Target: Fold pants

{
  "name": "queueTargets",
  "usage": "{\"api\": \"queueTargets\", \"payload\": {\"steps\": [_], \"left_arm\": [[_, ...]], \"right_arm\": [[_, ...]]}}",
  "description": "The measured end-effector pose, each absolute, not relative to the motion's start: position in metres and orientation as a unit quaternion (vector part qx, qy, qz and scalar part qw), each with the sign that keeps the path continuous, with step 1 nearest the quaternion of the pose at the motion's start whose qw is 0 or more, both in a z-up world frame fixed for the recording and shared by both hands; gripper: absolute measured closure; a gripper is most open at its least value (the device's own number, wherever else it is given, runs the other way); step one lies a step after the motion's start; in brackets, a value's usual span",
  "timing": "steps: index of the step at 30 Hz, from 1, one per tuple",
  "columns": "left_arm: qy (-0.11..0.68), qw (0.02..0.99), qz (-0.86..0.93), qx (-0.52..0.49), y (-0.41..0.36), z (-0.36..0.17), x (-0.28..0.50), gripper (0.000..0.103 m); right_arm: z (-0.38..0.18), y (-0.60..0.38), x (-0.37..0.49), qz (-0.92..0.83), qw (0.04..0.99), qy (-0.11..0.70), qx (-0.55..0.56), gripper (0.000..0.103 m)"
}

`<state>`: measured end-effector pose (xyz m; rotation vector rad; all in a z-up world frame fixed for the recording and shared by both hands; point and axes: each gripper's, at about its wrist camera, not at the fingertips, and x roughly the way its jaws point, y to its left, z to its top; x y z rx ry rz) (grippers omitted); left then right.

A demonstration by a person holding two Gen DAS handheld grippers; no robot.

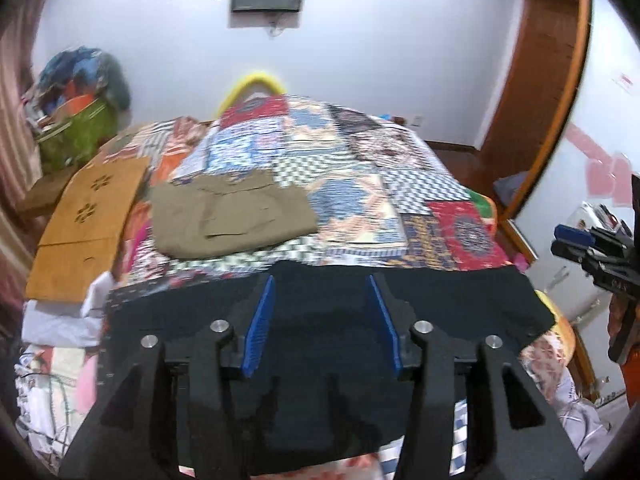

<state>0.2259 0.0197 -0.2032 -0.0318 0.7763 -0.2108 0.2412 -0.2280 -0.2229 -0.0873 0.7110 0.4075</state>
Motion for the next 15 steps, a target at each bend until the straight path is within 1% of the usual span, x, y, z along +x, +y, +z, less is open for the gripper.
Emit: {"api": "queueTargets", "payload": {"steps": [6,10,15], "left_arm": [[0.405,0.900,-0.158,-0.005,-0.054,-0.225,0.229,0.053],[0.421,0.888,-0.185,0.005,-0.093,-0.244,0.230,0.053],[0.463,0.860,-0.215,0.014,-0.134,-0.280,0.238,0.053]], "right_arm": [[-0.250,-0.272,0.209,0.156,0.918,0.365,-0.006,0.059],[-0.286,-0.301,0.197,0.138,0.903,0.404,0.046,0.059],[-0.324,-0.323,0.184,0.120,0.884,0.445,0.076,0.059]]}}
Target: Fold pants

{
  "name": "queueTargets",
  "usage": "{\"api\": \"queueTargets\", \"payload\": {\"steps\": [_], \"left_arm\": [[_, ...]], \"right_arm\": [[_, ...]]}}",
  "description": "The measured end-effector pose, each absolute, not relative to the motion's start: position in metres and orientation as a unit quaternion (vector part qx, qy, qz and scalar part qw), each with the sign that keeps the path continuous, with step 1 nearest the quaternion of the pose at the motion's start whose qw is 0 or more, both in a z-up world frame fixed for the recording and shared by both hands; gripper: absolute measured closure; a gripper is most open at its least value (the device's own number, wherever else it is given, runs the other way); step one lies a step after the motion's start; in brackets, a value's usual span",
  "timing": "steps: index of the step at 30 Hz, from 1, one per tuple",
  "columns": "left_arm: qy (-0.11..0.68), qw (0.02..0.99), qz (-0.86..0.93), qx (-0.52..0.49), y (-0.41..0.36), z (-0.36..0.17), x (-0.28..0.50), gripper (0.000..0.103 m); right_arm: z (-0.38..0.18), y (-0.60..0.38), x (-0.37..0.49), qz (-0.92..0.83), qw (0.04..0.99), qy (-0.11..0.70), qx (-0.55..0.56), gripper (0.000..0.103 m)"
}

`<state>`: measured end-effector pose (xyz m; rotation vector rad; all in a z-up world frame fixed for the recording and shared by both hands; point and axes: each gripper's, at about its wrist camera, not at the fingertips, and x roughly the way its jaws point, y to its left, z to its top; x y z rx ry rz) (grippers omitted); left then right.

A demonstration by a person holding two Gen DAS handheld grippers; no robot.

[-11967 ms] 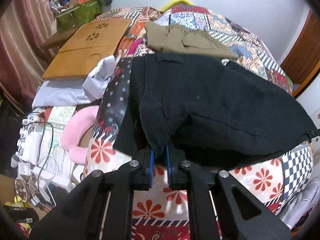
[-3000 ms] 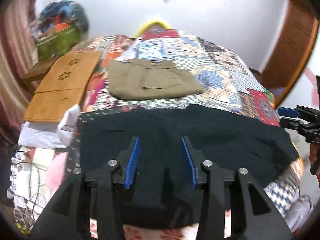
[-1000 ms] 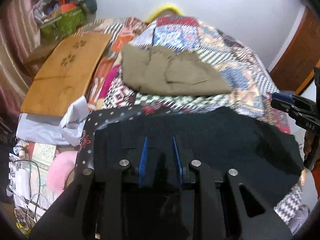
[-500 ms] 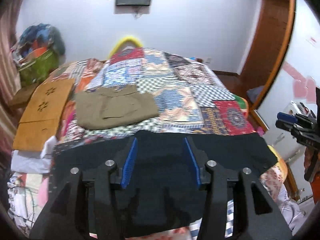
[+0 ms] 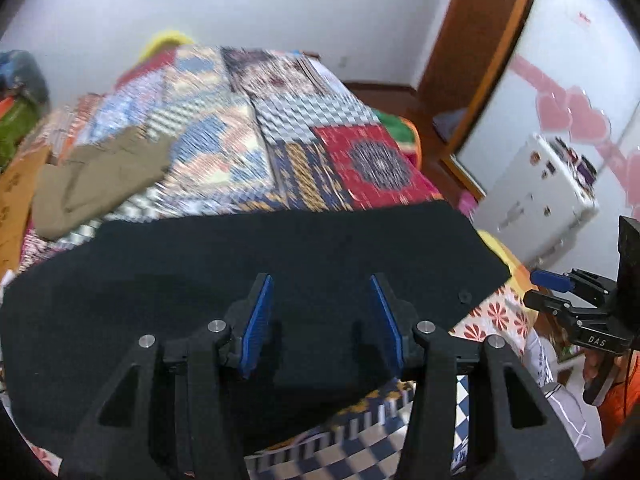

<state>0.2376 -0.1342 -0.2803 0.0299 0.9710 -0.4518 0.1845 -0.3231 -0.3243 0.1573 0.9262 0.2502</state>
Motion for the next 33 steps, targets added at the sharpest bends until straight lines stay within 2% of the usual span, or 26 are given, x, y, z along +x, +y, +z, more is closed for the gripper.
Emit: {"api": "queueTargets", "payload": {"steps": [8,11,13,15,16,32,33], "left_arm": [[0.509,0.832,-0.217,0.036,-0.161,-0.330,0.240,0.053],[0.504,0.836,-0.214,0.041,-0.164,-0.333,0.239,0.053],[0.503,0.836,-0.214,0.045,-0.166,-0.333,0.239,0.052],[0.504,0.836,-0.214,0.047,-0.167,-0.335,0.240,0.051],[0.504,0.835,-0.215,0.047,-0.166,-0.336,0.241,0.051],[0.504,0.836,-0.211,0.060,-0.171,-0.338,0.245,0.050],[0.504,0.835,-0.211,0.059,-0.171,-0.338,0.245,0.050]], "right_arm": [[-0.363,-0.346,0.193,0.120,0.855,0.479,0.157,0.054],[-0.371,-0.348,0.196,0.123,0.846,0.491,0.167,0.054],[-0.375,-0.349,0.196,0.128,0.841,0.494,0.178,0.049],[-0.376,-0.351,0.198,0.135,0.838,0.490,0.198,0.039],[-0.376,-0.352,0.201,0.137,0.838,0.487,0.207,0.038],[-0.380,-0.367,0.220,0.123,0.832,0.456,0.291,0.037],[-0.380,-0.366,0.223,0.117,0.834,0.455,0.289,0.042]]}}
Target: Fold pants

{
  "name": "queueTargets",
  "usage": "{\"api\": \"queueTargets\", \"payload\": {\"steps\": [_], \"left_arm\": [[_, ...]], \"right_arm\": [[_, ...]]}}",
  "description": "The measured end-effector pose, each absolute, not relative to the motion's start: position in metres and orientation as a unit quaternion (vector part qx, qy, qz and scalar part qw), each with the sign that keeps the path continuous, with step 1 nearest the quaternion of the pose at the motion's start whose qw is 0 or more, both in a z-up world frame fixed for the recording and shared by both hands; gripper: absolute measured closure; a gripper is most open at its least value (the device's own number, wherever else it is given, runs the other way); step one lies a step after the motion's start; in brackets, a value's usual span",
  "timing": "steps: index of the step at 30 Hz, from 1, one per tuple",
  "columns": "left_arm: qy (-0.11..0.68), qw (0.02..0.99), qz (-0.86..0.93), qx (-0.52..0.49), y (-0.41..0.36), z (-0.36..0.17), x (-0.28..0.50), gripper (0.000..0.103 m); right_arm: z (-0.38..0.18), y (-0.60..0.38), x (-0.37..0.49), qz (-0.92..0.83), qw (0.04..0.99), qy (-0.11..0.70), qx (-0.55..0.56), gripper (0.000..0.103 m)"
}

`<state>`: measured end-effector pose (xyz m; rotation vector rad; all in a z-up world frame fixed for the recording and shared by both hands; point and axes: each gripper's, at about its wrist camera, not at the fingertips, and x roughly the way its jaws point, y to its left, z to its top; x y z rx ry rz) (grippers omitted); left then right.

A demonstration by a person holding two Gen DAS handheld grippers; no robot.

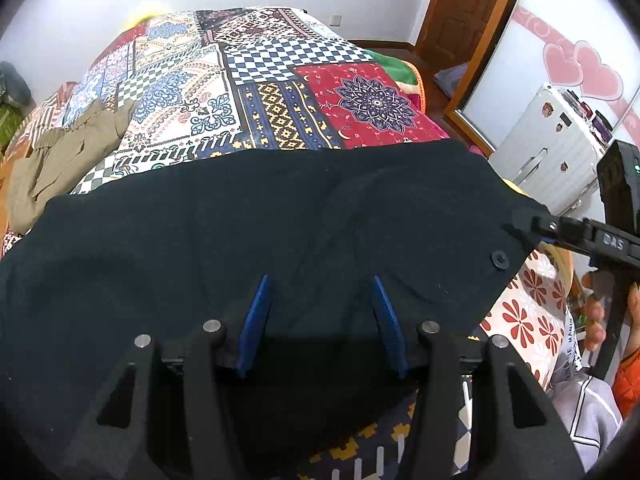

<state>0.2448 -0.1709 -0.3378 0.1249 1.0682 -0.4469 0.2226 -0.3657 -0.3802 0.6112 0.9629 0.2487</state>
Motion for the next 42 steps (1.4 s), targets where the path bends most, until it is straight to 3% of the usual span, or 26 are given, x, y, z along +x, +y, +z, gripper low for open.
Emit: {"api": "queueTargets", "payload": {"steps": [1,6,9,23,34,42], "left_arm": [[0.505,0.835,-0.211,0.059,-0.171,-0.338,0.245,0.050],[0.505,0.835,-0.211,0.058,-0.171,-0.338,0.245,0.049],[0.505,0.834,-0.212,0.058,-0.171,-0.338,0.246,0.049],[0.481,0.847,-0.223,0.034,-0.151,-0.309,0.234,0.049],[0.424,0.891,-0.162,0.001,-0.067,-0.261,0.224,0.049],[0.413,0.905,-0.096,-0.038,0.009,-0.258,0.206,0.049]], "right_arm": [[-0.380,-0.366,0.225,0.115,0.836,0.453,0.289,0.045],[-0.376,-0.367,0.231,0.109,0.844,0.442,0.283,0.088],[-0.366,-0.368,0.231,0.109,0.856,0.426,0.273,0.093],[-0.293,-0.326,0.233,0.139,0.907,0.348,0.192,0.095],[-0.242,-0.249,0.254,0.223,0.914,0.306,0.144,0.096],[-0.246,-0.169,0.267,0.288,0.896,0.322,0.104,0.096]]}}
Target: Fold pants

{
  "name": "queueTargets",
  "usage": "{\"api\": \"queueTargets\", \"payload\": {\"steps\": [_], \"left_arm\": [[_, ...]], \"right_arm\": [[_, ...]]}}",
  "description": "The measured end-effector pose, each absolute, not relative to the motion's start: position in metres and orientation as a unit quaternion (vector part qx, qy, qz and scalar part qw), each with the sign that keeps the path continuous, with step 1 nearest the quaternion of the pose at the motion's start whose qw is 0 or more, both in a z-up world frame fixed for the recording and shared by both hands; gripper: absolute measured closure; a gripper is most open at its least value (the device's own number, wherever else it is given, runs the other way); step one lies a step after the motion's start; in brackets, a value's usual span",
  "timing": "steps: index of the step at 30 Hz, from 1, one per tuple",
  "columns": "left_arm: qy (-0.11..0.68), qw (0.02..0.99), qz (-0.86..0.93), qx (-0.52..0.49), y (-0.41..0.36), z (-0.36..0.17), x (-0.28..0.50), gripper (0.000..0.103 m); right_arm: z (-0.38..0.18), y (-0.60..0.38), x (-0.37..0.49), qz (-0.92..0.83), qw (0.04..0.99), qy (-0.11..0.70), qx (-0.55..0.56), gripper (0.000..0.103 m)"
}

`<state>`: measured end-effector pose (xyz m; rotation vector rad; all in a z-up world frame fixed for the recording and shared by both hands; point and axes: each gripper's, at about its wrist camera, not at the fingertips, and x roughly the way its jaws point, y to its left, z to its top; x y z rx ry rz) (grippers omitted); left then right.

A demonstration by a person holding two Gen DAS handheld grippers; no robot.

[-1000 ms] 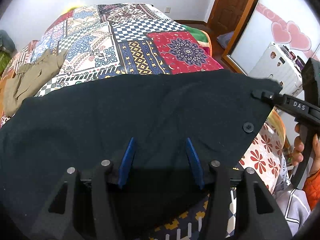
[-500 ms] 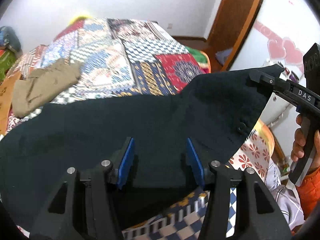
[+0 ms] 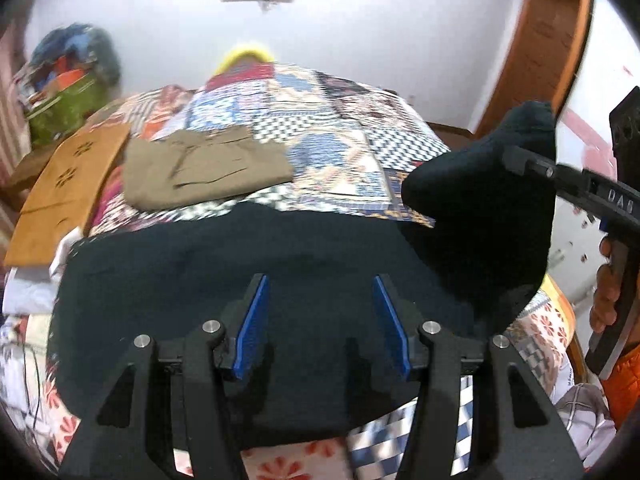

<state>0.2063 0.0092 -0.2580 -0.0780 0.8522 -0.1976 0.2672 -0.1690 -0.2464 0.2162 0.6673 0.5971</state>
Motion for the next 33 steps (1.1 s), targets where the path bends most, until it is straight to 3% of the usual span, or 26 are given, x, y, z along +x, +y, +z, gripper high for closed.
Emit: {"api": "queueTargets", "payload": {"steps": [14,19,21,28,33], "left_arm": [[0.426,0.899,-0.069,-0.072,0.052,-0.277,0.190,0.049],[0.422,0.900,-0.082,-0.068,0.041,-0.272,0.193,0.049],[0.420,0.901,-0.090,-0.064,0.033,-0.268,0.195,0.049],[0.424,0.896,-0.123,-0.055,0.004,-0.270,0.204,0.046],[0.458,0.882,-0.114,-0.022,-0.017,-0.298,0.215,0.046]], "right_arm": [[-0.329,-0.077,0.253,0.358,0.820,0.447,-0.014,0.095],[-0.330,-0.080,0.247,0.368,0.802,0.469,-0.032,0.088],[-0.323,-0.080,0.242,0.376,0.796,0.474,-0.025,0.078],[-0.295,-0.117,0.235,0.366,0.819,0.443,-0.001,0.070],[-0.315,-0.154,0.254,0.303,0.831,0.465,0.020,0.070]]}}
